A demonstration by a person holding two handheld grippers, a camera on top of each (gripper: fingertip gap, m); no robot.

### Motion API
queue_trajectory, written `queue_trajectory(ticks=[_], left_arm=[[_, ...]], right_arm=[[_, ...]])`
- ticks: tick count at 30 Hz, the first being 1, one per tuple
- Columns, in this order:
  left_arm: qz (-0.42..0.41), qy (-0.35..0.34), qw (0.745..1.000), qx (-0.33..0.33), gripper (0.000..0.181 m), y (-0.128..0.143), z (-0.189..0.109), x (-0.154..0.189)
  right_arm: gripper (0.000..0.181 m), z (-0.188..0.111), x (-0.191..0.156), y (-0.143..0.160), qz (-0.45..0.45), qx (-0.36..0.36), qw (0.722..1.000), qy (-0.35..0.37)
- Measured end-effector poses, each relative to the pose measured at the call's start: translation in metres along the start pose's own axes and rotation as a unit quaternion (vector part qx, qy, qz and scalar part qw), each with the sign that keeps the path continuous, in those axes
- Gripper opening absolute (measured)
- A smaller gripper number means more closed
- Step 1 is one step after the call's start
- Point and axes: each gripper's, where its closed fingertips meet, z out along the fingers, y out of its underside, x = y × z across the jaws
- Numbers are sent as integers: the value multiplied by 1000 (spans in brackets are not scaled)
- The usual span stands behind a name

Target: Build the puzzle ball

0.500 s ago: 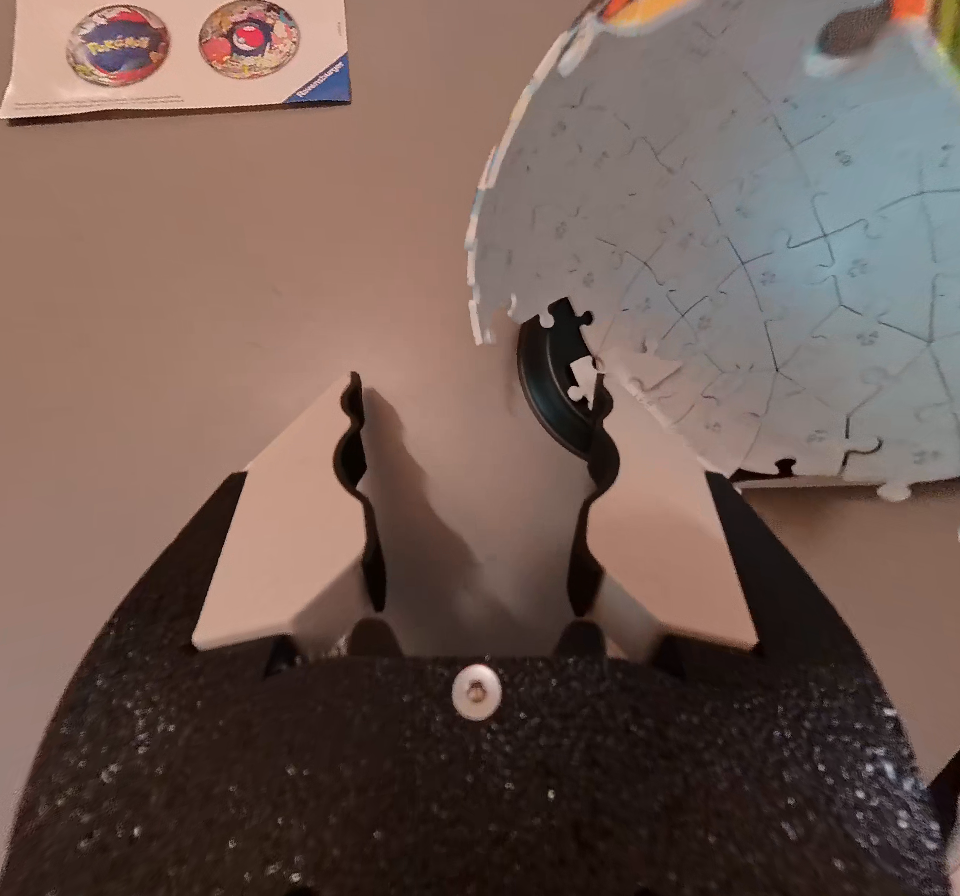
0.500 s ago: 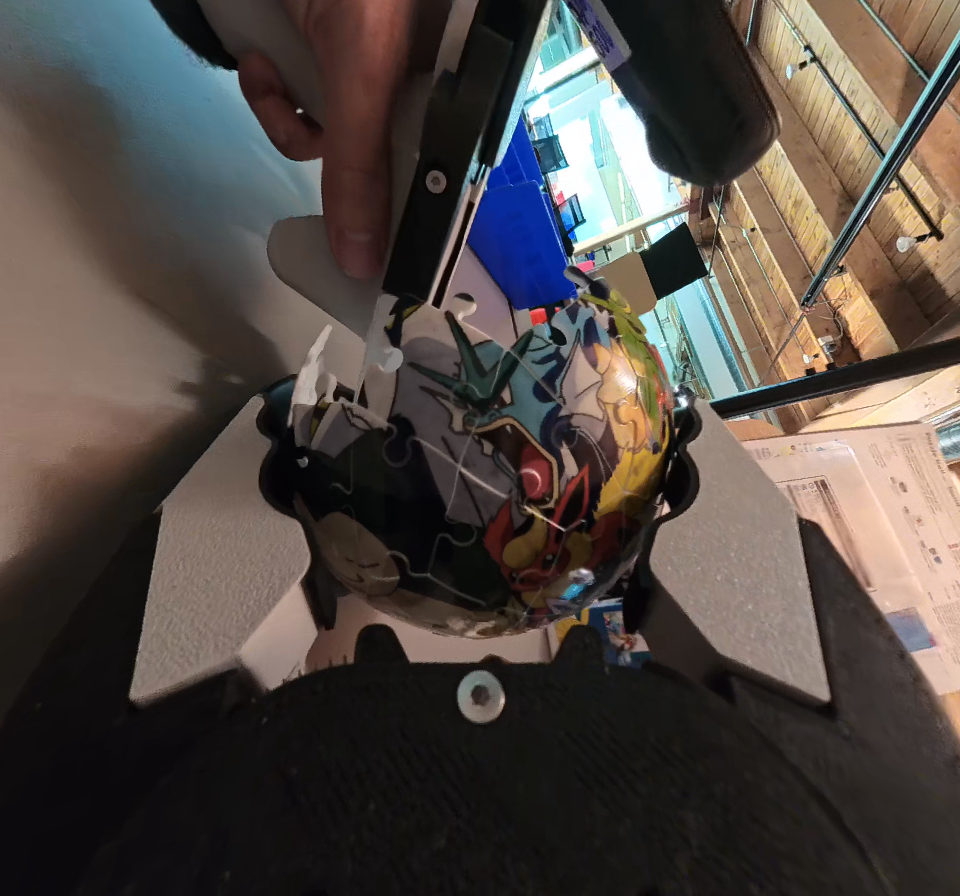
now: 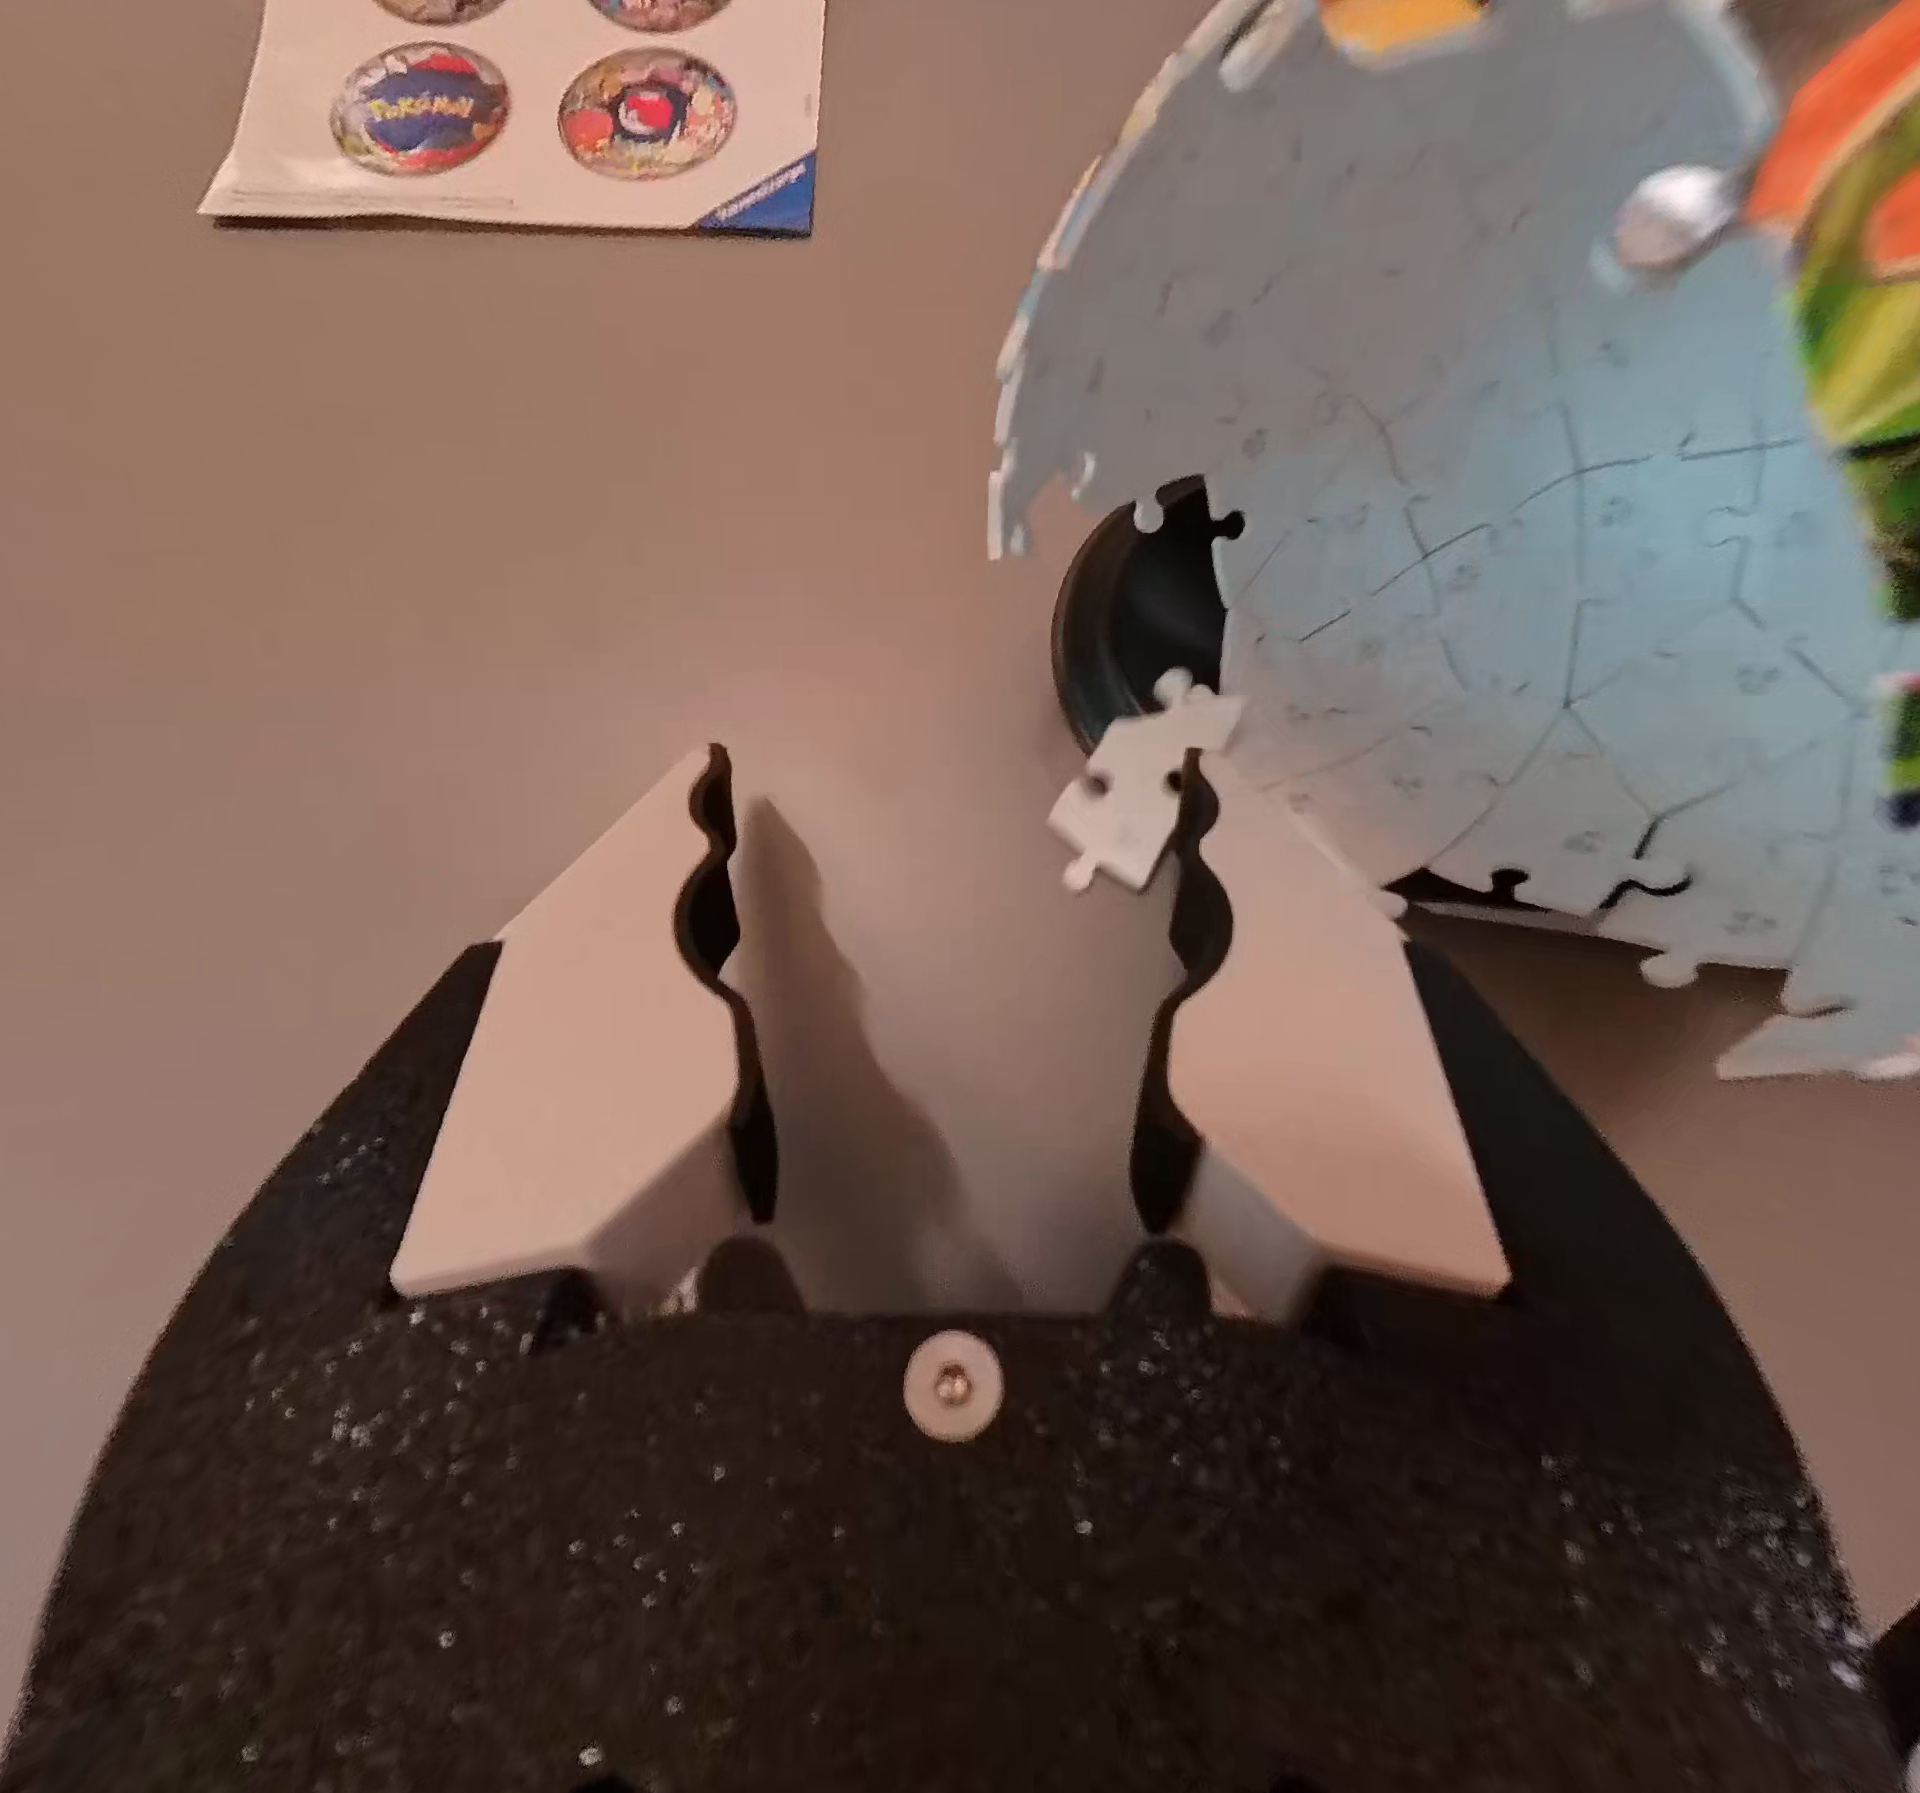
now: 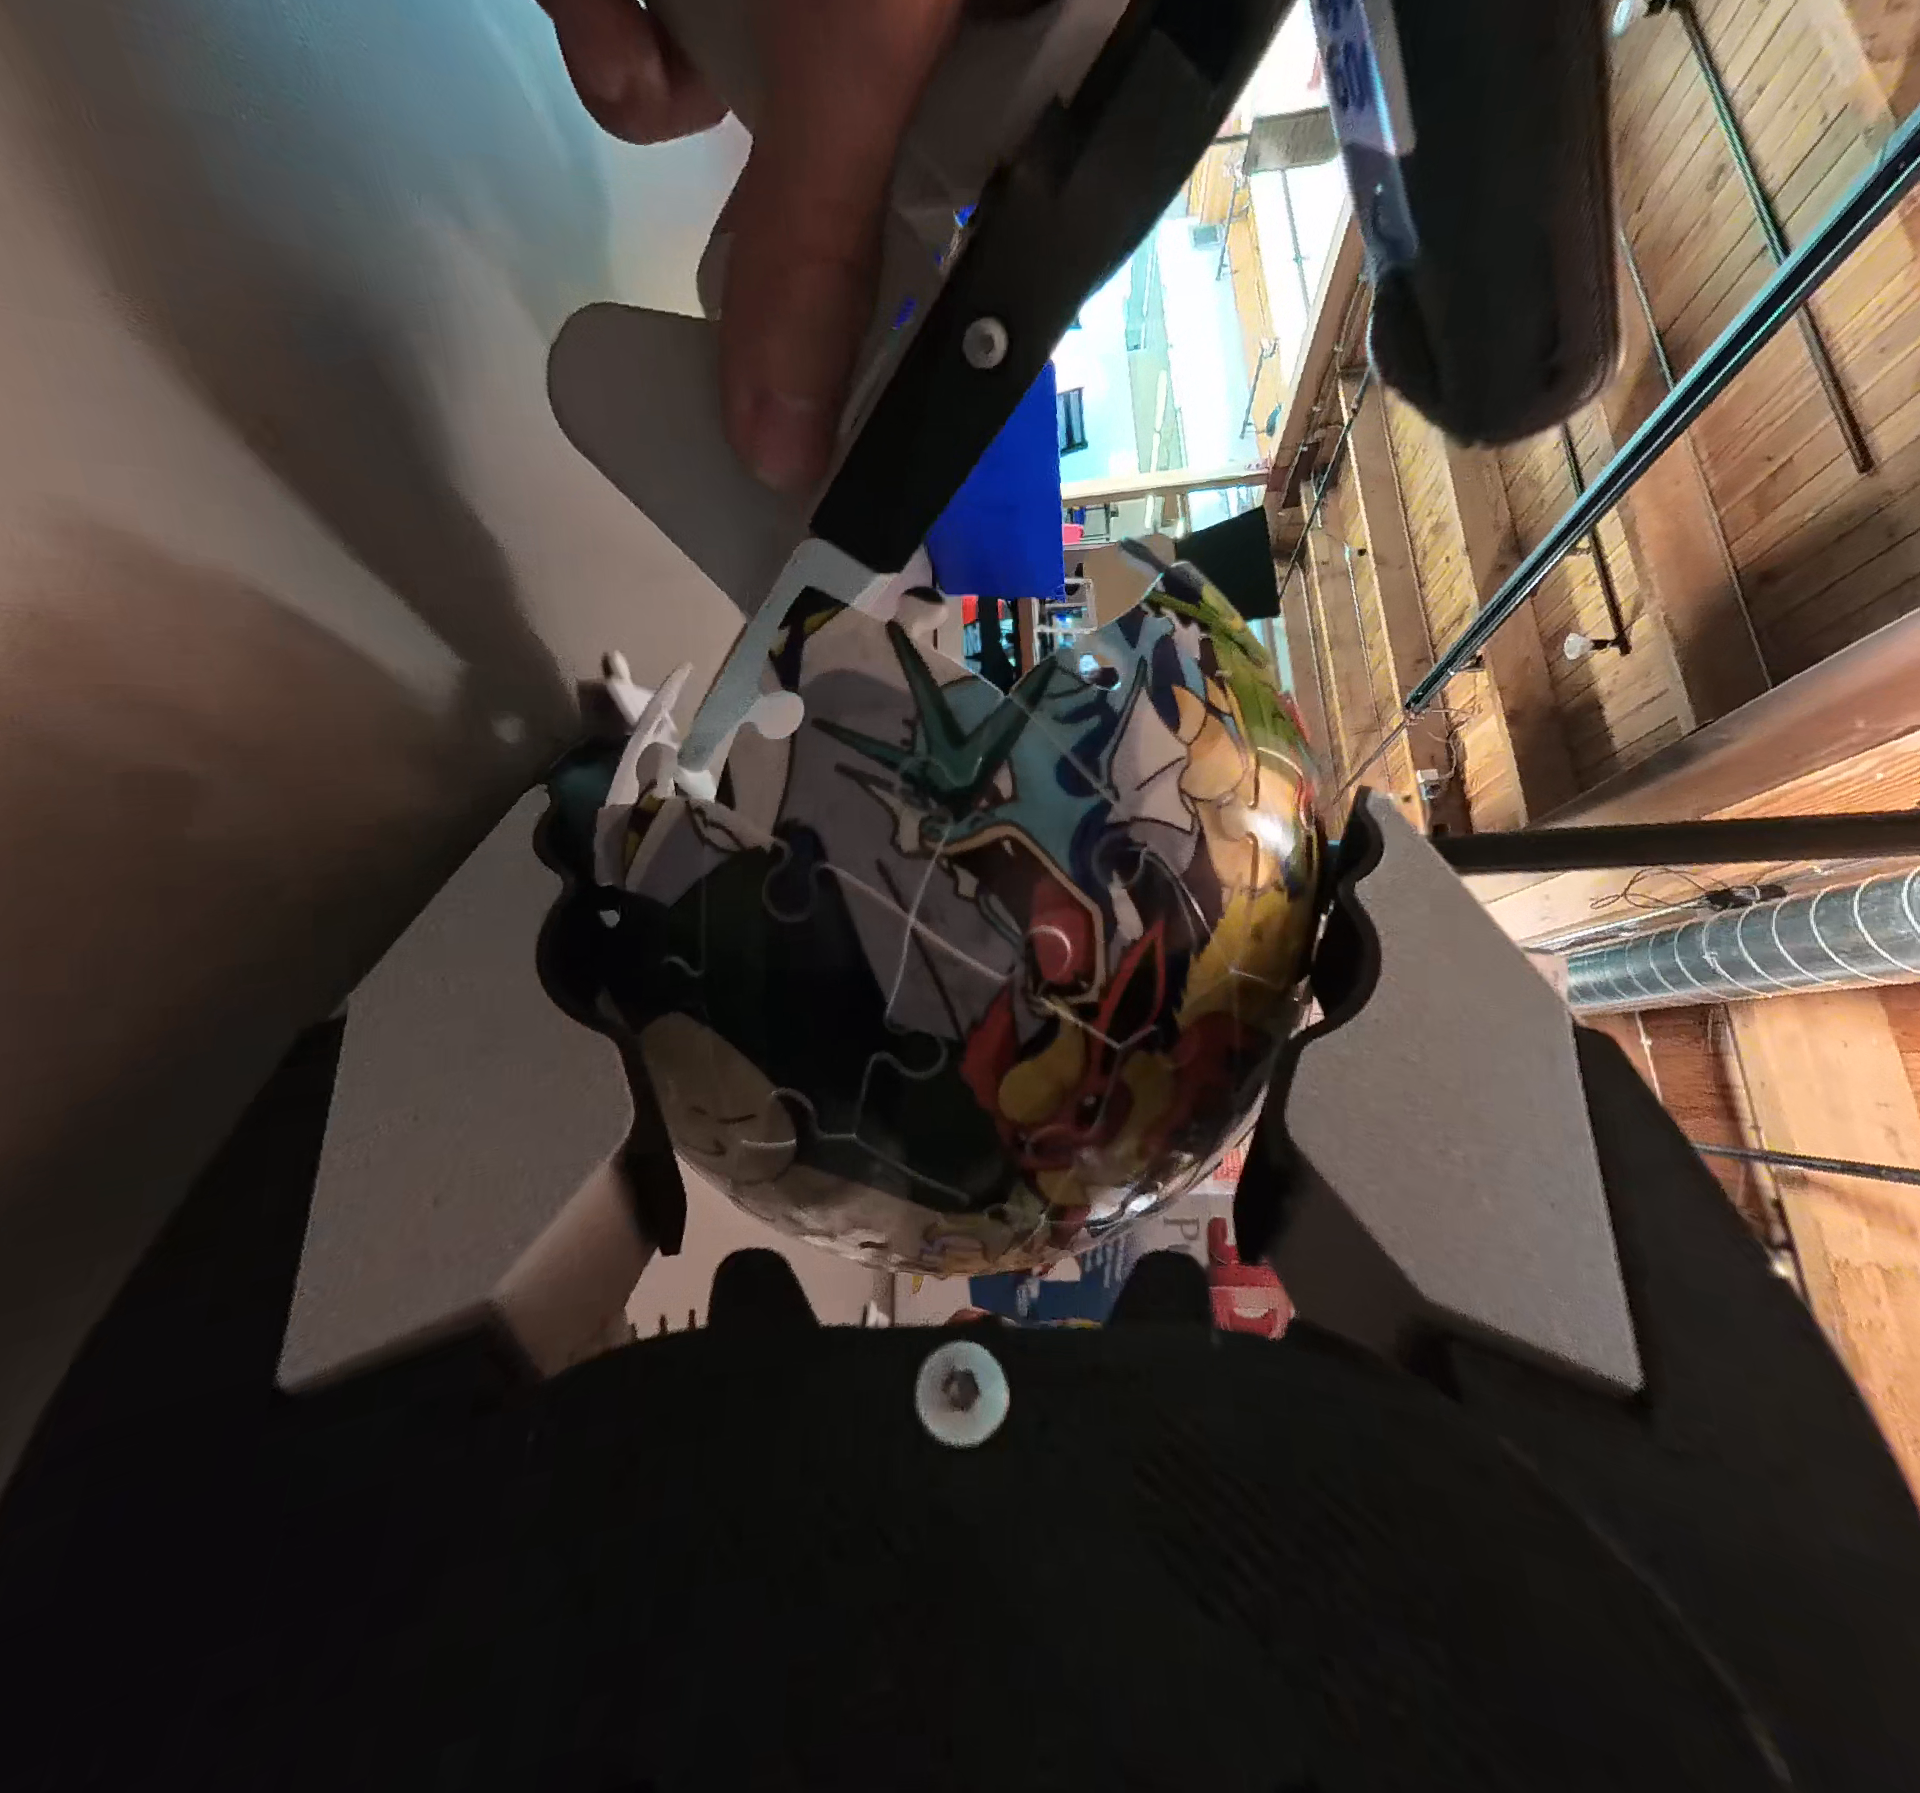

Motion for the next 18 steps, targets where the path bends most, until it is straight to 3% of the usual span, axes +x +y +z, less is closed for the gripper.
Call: queue_trajectory(ticks=[8,18], left_arm=[[-37,30,999,14,66,-2,3,-7],[-15,30,999,-7,68,9,7,-7]], right_arm=[[139,-3,1,8,-5,-5,1000,-10],[139,-10,3,33,-20,-23,999,-44]])
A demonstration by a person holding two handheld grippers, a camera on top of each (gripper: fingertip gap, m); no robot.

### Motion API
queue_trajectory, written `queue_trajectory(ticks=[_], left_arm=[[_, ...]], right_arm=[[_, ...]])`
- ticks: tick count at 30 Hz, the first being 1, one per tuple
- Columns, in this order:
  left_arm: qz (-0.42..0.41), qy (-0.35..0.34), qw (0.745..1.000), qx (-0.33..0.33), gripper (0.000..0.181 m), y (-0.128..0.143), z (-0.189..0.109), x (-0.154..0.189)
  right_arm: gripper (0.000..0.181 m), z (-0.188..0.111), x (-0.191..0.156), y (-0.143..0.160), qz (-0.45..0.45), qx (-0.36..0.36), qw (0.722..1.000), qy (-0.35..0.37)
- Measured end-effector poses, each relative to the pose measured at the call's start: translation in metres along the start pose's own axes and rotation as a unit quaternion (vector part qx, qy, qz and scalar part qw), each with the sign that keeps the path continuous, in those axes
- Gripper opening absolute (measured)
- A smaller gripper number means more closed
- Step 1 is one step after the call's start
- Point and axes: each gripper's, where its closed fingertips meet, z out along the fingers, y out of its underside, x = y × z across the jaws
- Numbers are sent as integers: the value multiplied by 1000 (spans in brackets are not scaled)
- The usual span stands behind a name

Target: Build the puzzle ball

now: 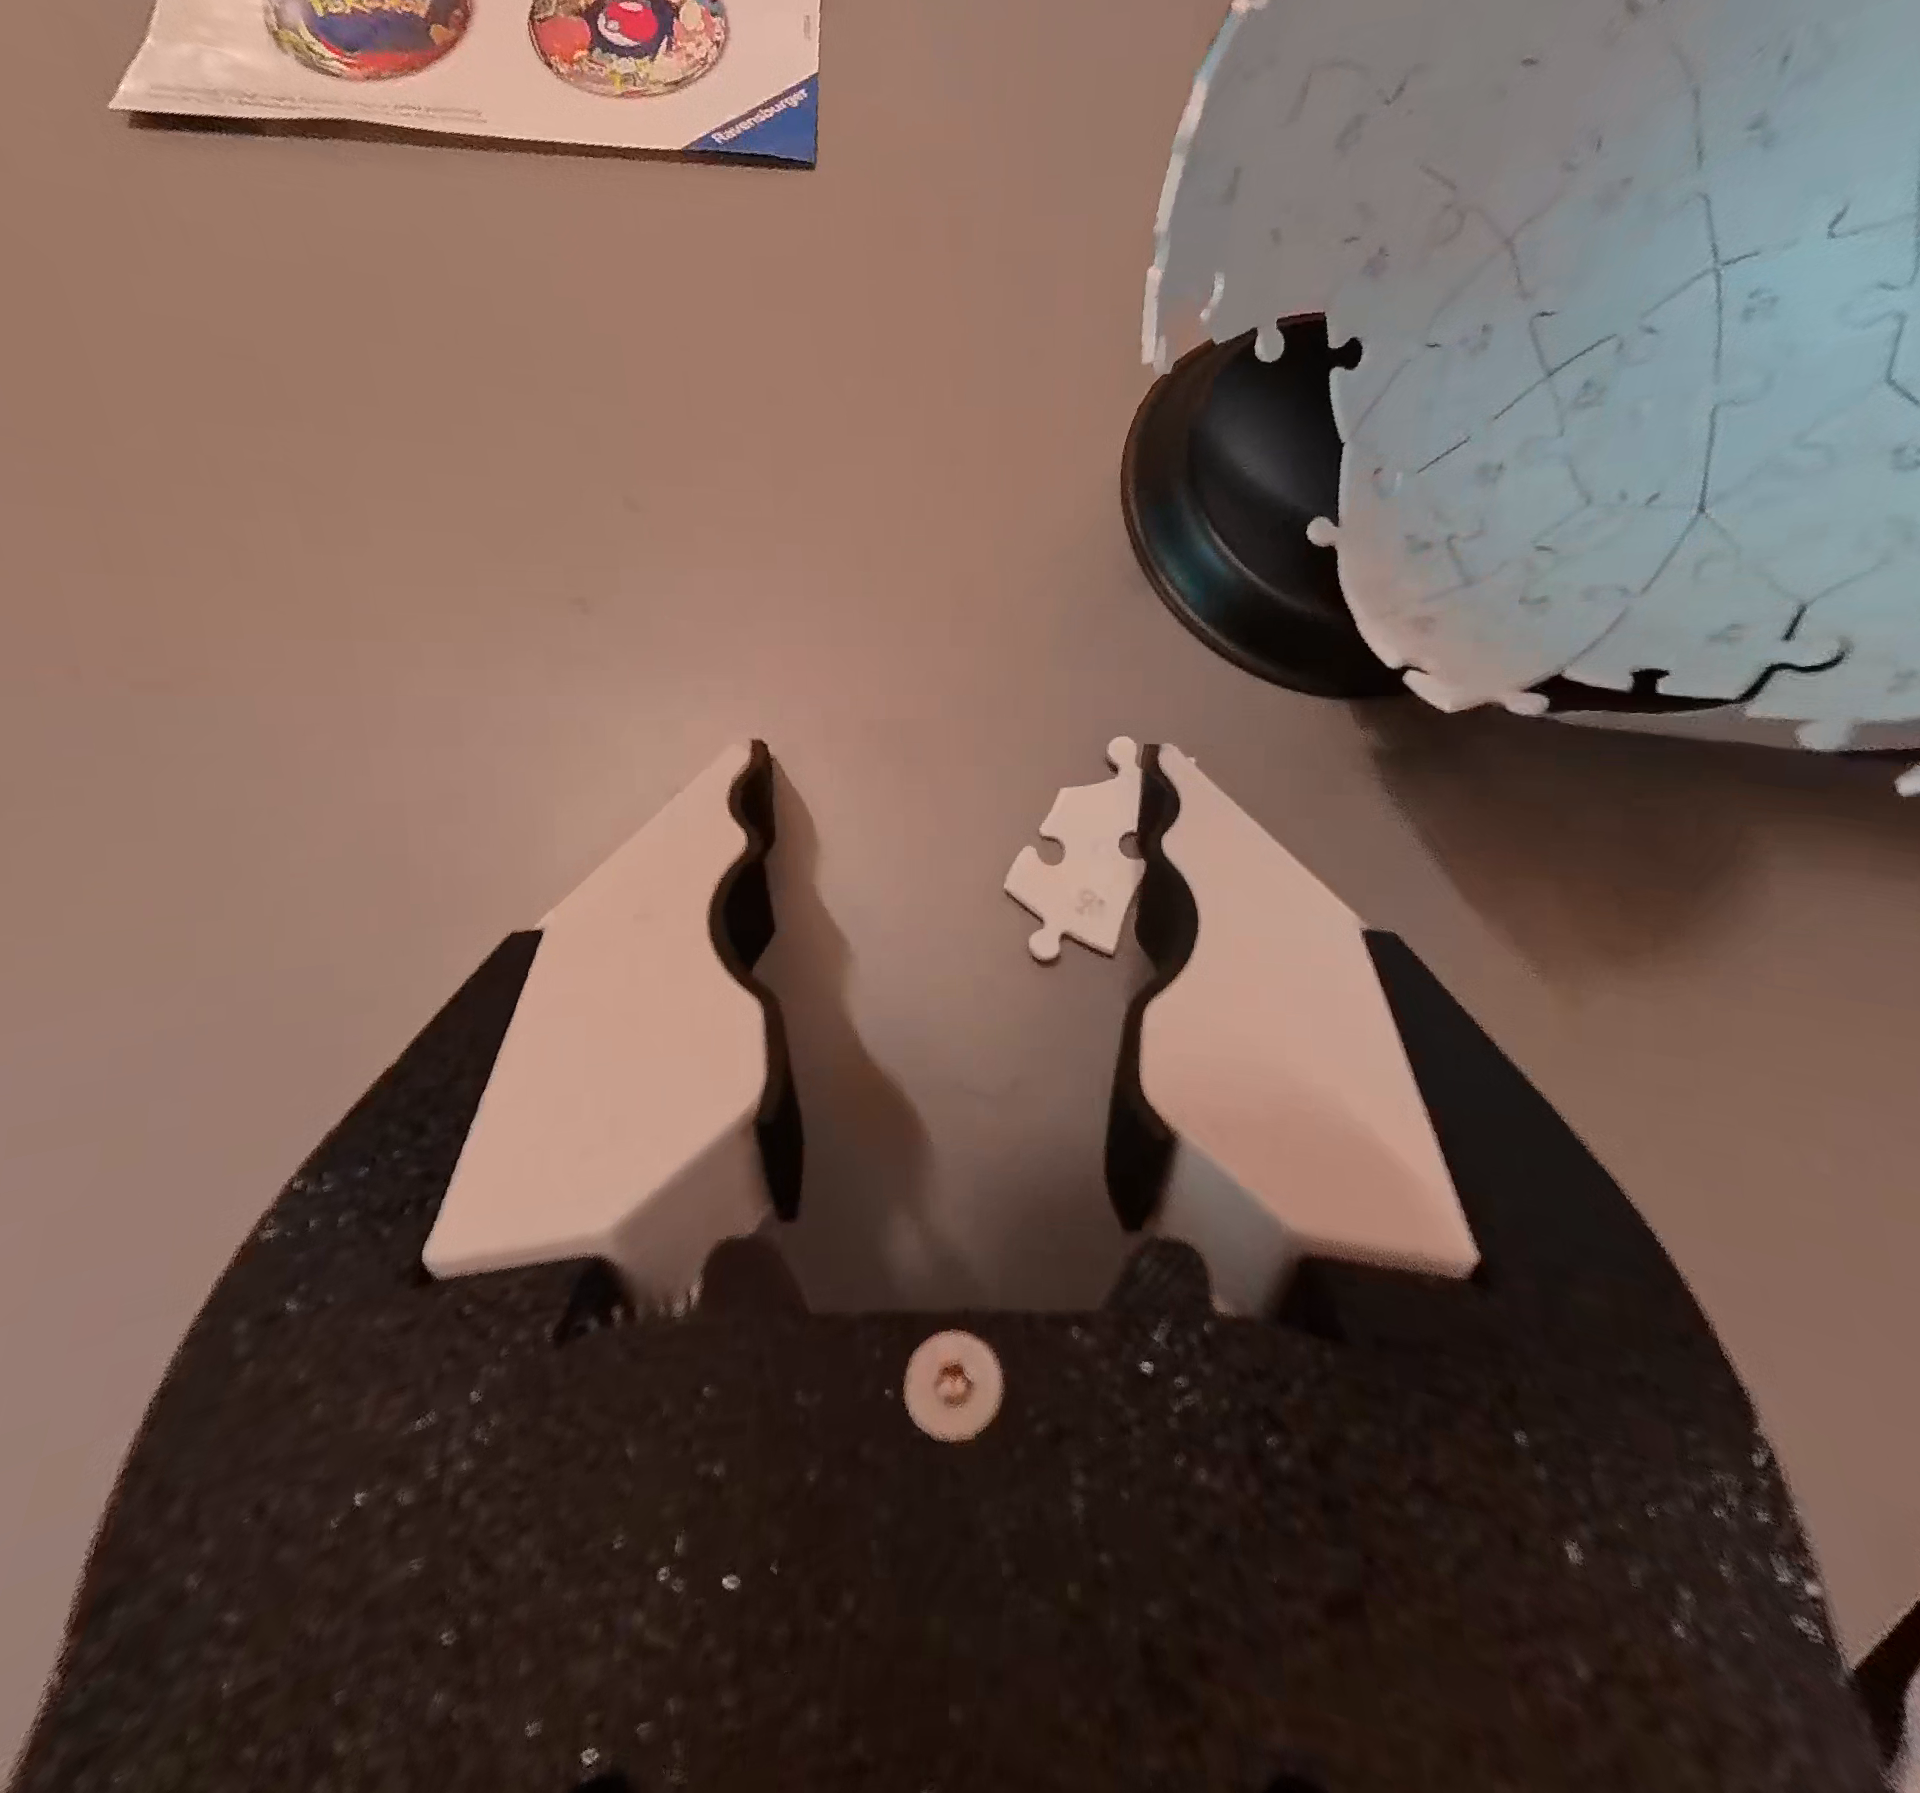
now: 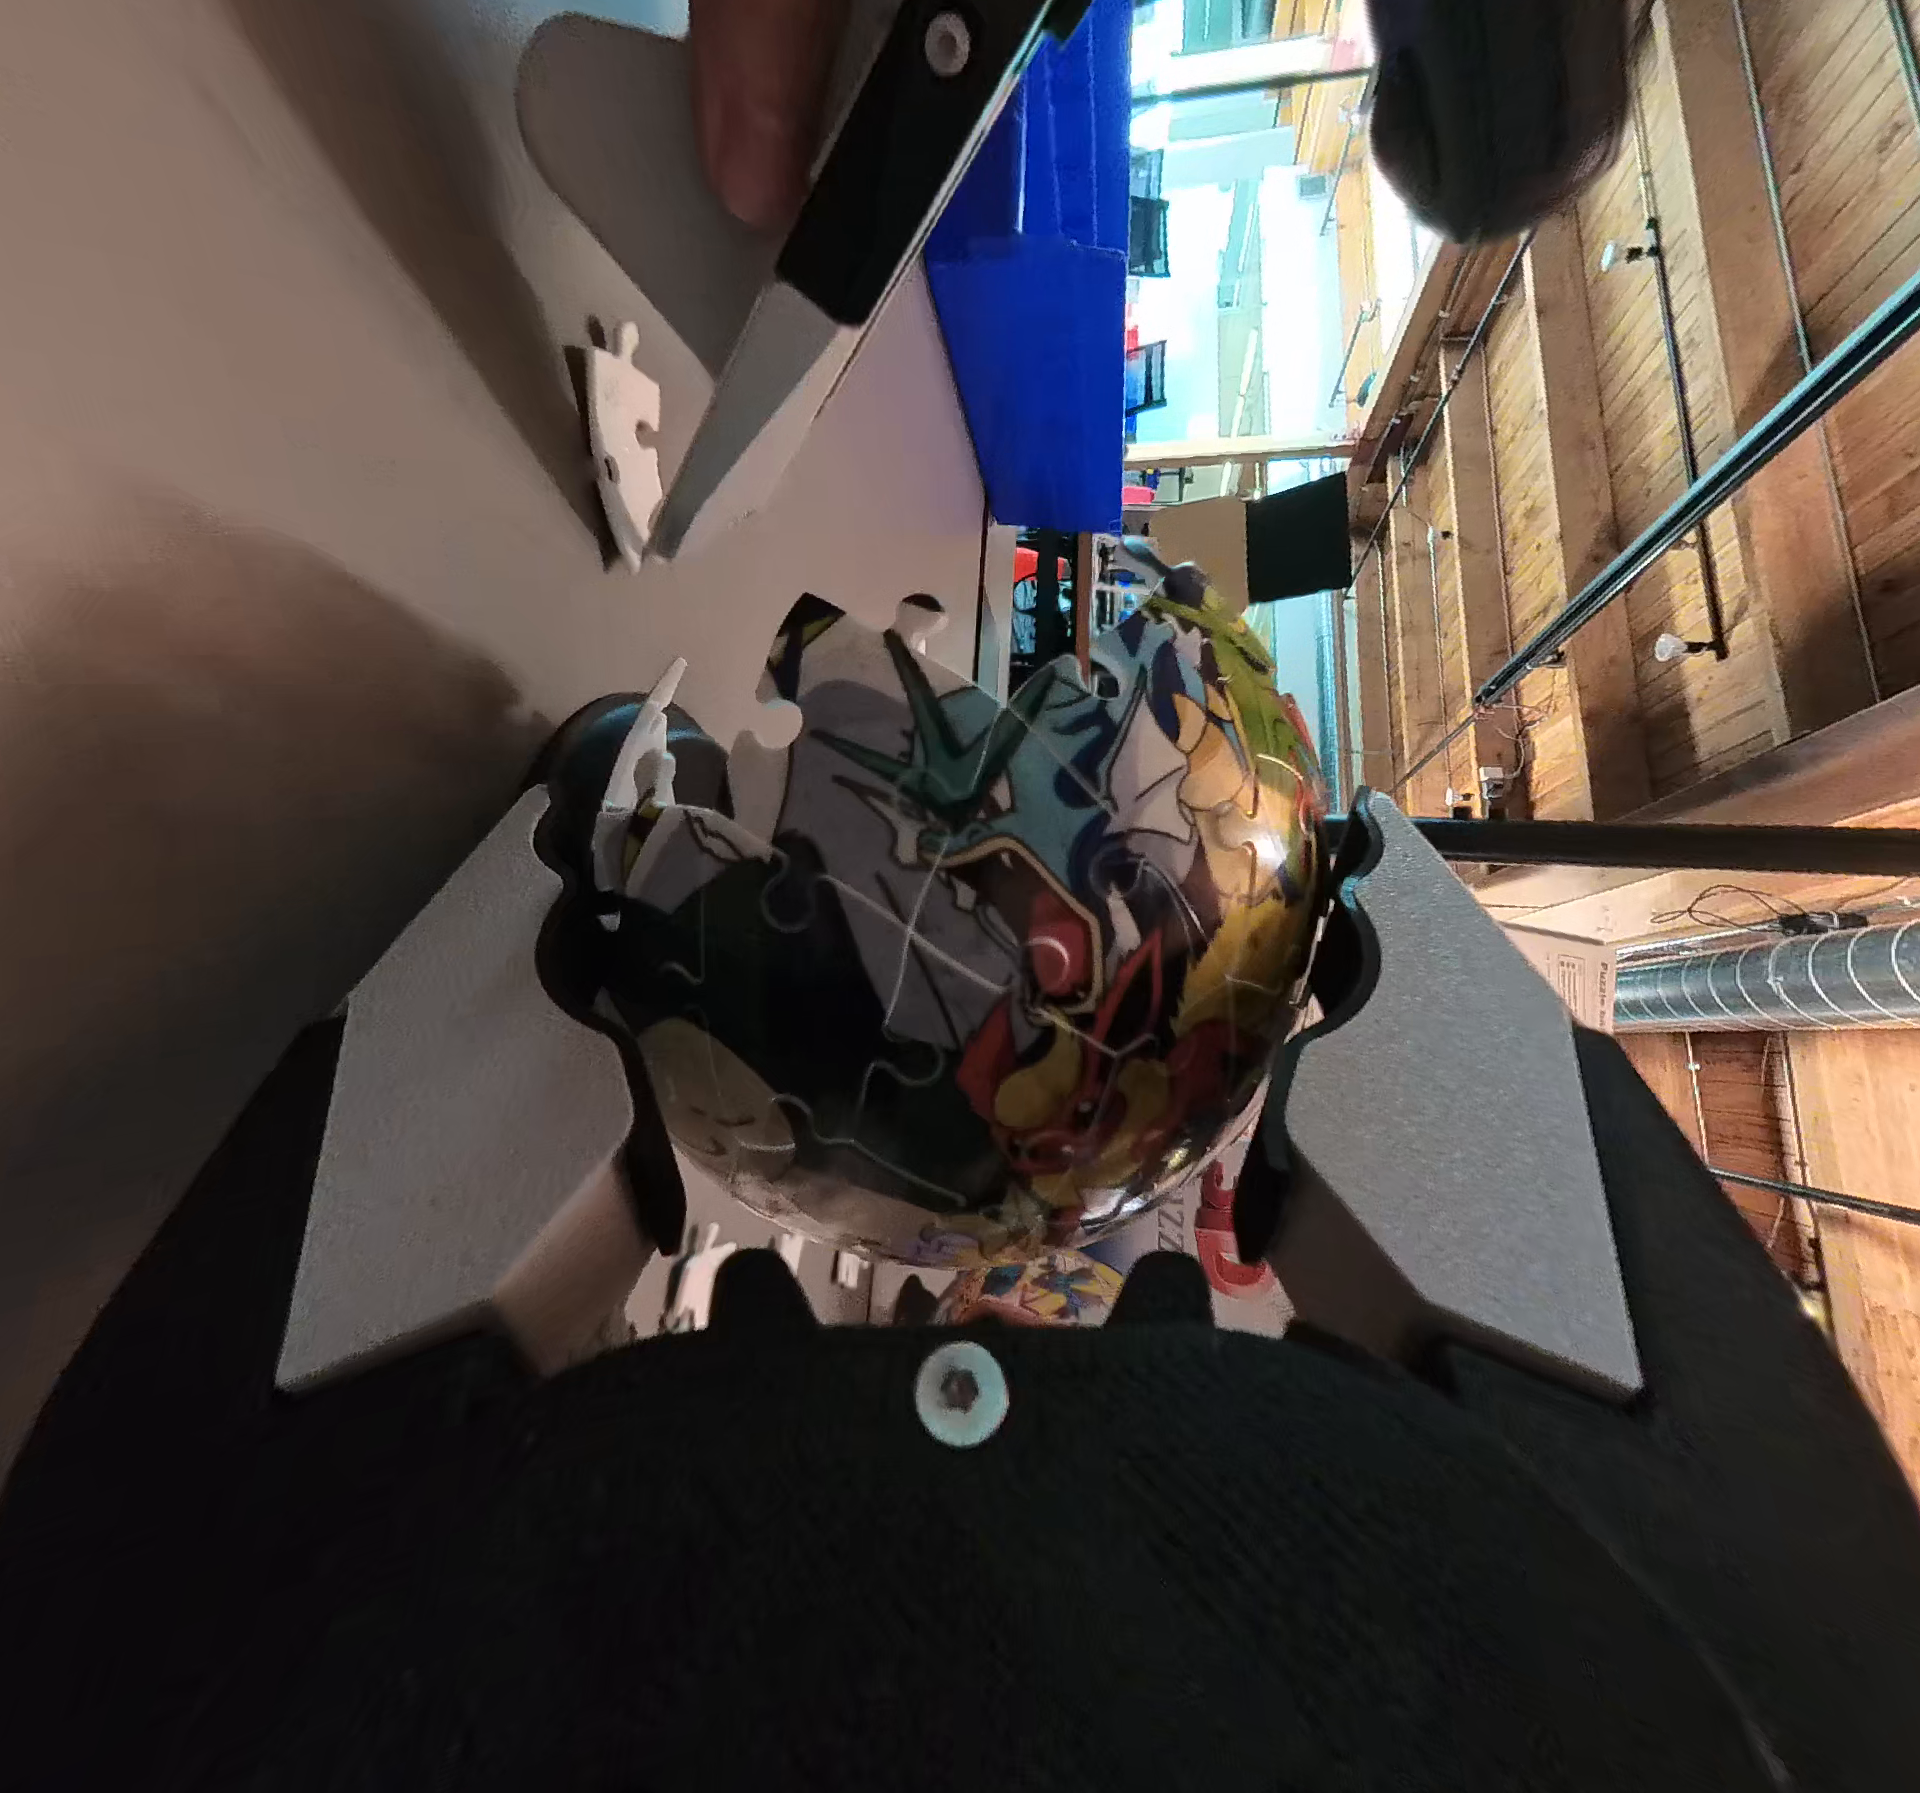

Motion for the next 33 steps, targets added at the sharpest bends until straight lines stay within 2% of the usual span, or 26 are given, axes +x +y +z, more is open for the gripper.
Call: queue_trajectory(ticks=[2,8,12,15,20,26,28,30,33], left_arm=[[4,2,1000,4,66,-3,-4,-1],[51,59,997,-10,40,3,-21,10],[89,82,992,-18,43,11,-28,15],[97,93,991,-27,41,13,-23,19],[97,53,993,36,32,-22,-25,21],[-3,68,995,68,53,-51,-27,12],[9,91,994,63,57,-52,-35,16],[54,130,989,47,64,-45,-45,30],[111,137,984,27,83,-40,-44,43]], right_arm=[[139,-1,0,3,0,2,1000,-5],[137,-4,1,16,19,0,1000,-18],[113,-5,6,16,25,8,1000,-12],[113,-3,3,14,48,19,998,-21],[122,-8,6,21,90,18,996,-17],[125,-25,25,21,163,42,986,1],[131,-40,40,36,234,47,971,11],[135,-54,46,62,352,43,935,-7],[138,-57,8,92,527,-2,835,-155]])
